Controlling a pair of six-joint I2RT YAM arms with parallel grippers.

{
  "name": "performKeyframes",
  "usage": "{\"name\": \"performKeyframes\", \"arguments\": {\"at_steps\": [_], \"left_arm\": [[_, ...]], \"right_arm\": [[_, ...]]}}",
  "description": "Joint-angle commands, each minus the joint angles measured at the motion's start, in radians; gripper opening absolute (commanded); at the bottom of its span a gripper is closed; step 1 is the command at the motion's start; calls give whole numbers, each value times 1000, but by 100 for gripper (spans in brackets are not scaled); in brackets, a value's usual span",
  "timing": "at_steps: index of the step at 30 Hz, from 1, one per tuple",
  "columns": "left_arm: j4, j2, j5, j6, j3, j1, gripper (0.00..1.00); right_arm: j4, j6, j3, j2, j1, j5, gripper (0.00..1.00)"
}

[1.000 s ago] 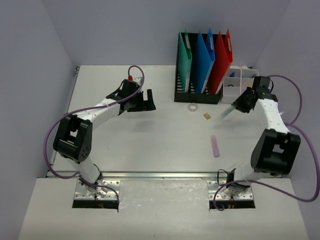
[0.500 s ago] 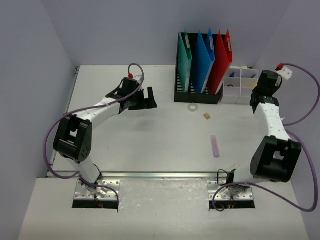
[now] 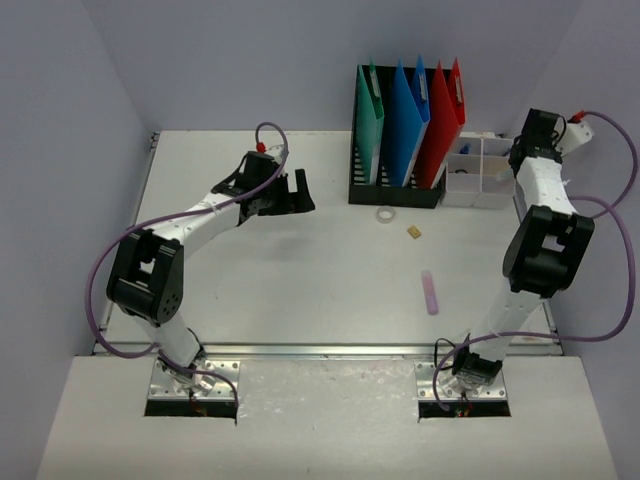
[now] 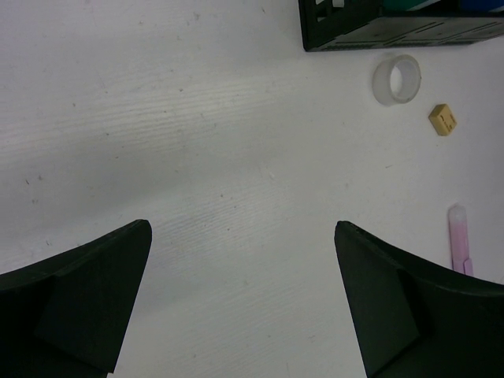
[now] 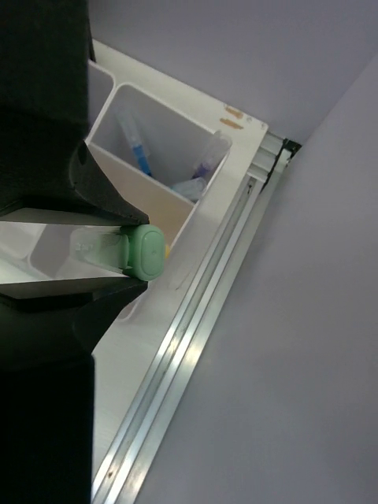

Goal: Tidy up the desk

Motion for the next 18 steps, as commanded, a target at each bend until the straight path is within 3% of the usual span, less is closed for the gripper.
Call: {"name": "performKeyframes", "arguments": {"at_steps": [1, 7, 15, 16, 18], "left_arm": [[18, -9, -14, 13, 18, 19, 100], [8, 10, -16, 18, 35, 21, 100], [0, 26, -20, 19, 45, 22, 100], [0, 26, -22, 20, 45, 22, 100], [-1, 26, -22, 21, 46, 22, 100]], "right_arm": [[45, 59, 116, 53, 0, 10, 0], [56, 85, 151, 96, 1, -34, 0], [136, -18, 135, 146, 0, -48, 0], [145, -28, 126, 146, 1, -55, 9], [158, -42, 100, 143, 2, -82, 38]]}}
